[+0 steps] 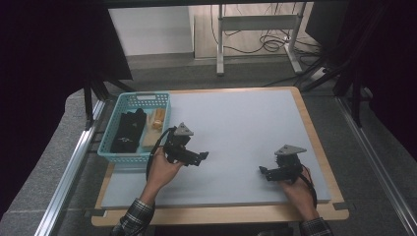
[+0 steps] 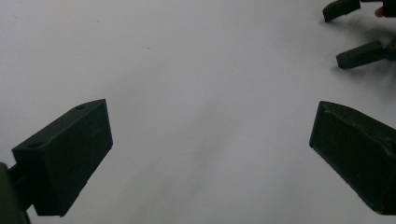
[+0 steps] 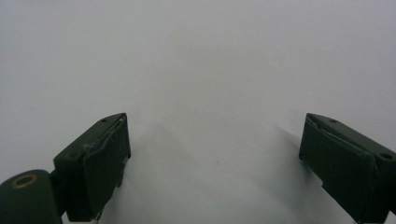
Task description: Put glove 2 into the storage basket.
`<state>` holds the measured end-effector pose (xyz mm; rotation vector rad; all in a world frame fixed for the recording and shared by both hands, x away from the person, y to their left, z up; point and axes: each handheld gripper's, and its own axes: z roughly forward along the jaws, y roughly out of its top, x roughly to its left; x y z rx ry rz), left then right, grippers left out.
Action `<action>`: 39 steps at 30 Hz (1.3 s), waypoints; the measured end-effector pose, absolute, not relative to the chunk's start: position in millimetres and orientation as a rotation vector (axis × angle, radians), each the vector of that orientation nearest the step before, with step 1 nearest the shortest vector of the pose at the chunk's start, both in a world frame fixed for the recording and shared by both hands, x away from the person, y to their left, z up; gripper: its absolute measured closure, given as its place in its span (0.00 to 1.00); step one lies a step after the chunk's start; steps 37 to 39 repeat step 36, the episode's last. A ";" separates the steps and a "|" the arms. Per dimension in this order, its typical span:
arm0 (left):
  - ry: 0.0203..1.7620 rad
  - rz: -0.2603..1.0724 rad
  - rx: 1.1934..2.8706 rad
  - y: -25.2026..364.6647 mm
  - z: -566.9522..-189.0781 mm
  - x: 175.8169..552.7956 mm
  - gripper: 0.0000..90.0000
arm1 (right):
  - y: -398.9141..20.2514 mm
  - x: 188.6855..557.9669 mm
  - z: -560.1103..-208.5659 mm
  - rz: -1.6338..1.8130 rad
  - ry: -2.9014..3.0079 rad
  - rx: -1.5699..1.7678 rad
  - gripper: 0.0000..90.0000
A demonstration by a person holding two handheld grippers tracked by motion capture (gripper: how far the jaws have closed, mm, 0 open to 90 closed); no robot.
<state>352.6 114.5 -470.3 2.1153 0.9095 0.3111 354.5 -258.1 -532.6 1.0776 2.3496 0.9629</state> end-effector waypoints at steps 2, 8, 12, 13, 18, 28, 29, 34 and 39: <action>0.906 0.304 2.114 110.9 -476.3 350.3 0.00 | -258.1 354.4 -532.6 0.962 2.350 1.079 0.09; 0.897 0.298 2.122 104.9 -493.7 344.3 0.00 | -258.0 354.4 -532.6 0.963 2.349 1.079 0.10; 0.905 0.307 2.139 104.4 -504.5 341.2 0.00 | -258.0 354.4 -532.6 0.964 2.349 1.079 0.10; 0.912 0.302 2.139 104.5 -507.3 340.5 0.00 | -258.0 354.4 -532.6 0.964 2.349 1.079 0.10; 0.928 0.330 2.171 106.7 -520.3 337.5 0.00 | -257.9 354.4 -532.5 0.964 2.349 1.079 0.10; 0.984 0.373 2.241 107.0 -542.2 333.8 0.00 | -257.9 354.4 -532.5 0.964 2.349 1.080 0.10; 0.988 0.366 2.235 107.3 -543.4 333.9 0.00 | -257.9 354.4 -532.5 0.963 2.349 1.080 0.10; 0.999 0.349 2.202 110.0 -547.0 334.4 0.00 | -258.2 354.3 -532.8 0.965 2.349 1.079 0.10; 0.995 0.350 2.206 110.5 -547.0 334.2 0.00 | -258.1 354.4 -532.8 0.964 2.349 1.079 0.10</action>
